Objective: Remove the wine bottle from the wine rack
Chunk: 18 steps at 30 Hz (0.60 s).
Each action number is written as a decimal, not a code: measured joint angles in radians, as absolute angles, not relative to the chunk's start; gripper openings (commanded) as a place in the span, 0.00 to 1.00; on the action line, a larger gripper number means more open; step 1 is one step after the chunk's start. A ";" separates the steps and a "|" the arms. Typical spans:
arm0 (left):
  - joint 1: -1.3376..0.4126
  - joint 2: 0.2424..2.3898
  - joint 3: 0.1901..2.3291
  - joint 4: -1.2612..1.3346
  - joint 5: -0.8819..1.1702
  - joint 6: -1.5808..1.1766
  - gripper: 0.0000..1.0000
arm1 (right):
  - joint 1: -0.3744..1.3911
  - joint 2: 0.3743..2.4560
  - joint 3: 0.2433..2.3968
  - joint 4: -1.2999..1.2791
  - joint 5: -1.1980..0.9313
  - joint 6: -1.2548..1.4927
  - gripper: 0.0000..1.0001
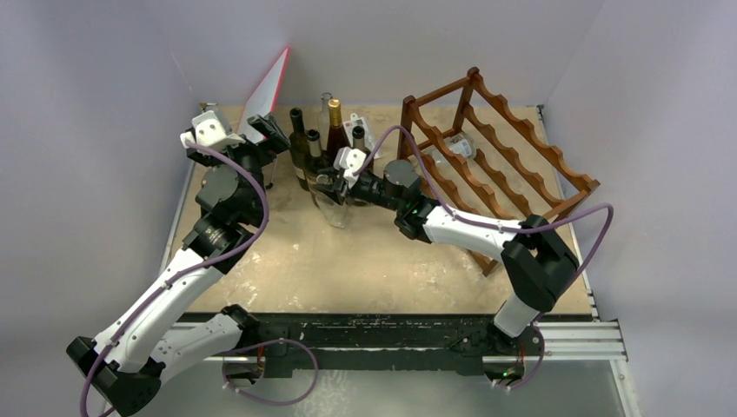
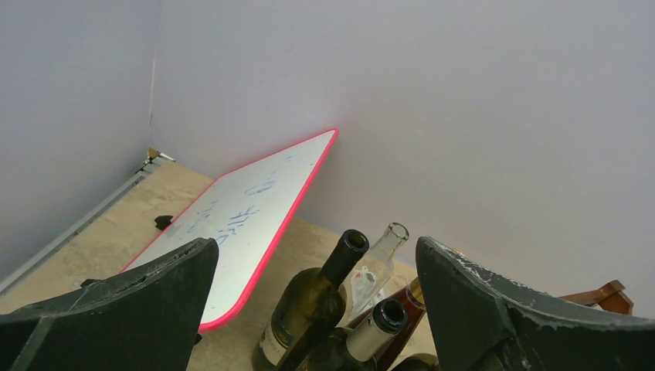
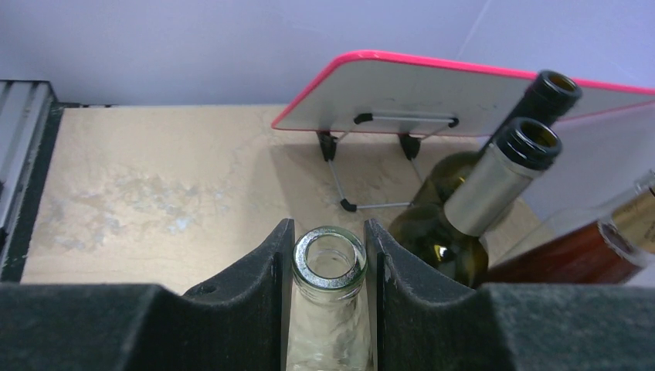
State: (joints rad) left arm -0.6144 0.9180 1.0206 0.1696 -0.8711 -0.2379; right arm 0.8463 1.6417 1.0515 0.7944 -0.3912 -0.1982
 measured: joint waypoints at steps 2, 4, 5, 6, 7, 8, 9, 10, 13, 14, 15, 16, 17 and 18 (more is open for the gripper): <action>-0.614 0.918 1.021 0.170 -0.871 -0.238 1.00 | 0.844 1.652 1.066 0.790 -0.373 -0.189 0.00; -0.614 0.918 1.021 0.170 -0.871 -0.238 1.00 | 0.844 1.655 1.069 0.787 -0.353 -0.179 0.00; -0.613 0.918 1.020 0.170 -0.871 -0.238 1.00 | 0.844 1.655 1.071 0.783 -0.346 -0.174 0.00; -0.612 0.918 1.020 0.170 -0.871 -0.238 1.00 | 0.845 1.655 1.074 0.778 -0.336 -0.170 0.00; -0.611 0.918 1.020 0.171 -0.871 -0.238 1.00 | 0.845 1.656 1.078 0.772 -0.328 -0.167 0.01; -0.611 0.918 1.020 0.171 -0.871 -0.238 1.00 | 0.845 1.657 1.083 0.764 -0.322 -0.163 0.07; -0.610 0.918 1.020 0.171 -0.870 -0.238 1.00 | 0.845 1.658 1.087 0.760 -0.315 -0.160 0.16; -0.609 0.918 1.020 0.171 -0.871 -0.238 1.00 | 0.845 1.658 1.088 0.757 -0.307 -0.157 0.24; -0.609 0.918 1.020 0.171 -0.870 -0.238 1.00 | 0.845 1.658 1.090 0.754 -0.289 -0.150 0.48; -0.609 0.918 1.020 0.171 -0.870 -0.238 1.00 | 0.845 1.658 1.090 0.754 -0.282 -0.148 0.54; -0.609 0.918 1.020 0.171 -0.869 -0.238 1.00 | 0.845 1.658 1.090 0.754 -0.274 -0.147 0.59; -0.609 0.919 1.020 0.171 -0.869 -0.238 1.00 | 0.845 1.658 1.090 0.756 -0.270 -0.147 0.63; -0.609 0.919 1.020 0.171 -0.869 -0.238 1.00 | 0.846 1.658 1.090 0.759 -0.266 -0.148 0.66; -0.609 0.919 1.020 0.171 -0.868 -0.238 1.00 | 0.846 1.658 1.090 0.761 -0.262 -0.149 0.68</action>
State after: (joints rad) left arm -0.6086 0.9192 1.0203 0.1707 -0.8684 -0.2382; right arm 0.8455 1.6577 1.0901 0.7612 -0.2615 -0.1486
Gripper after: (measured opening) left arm 0.998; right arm 0.610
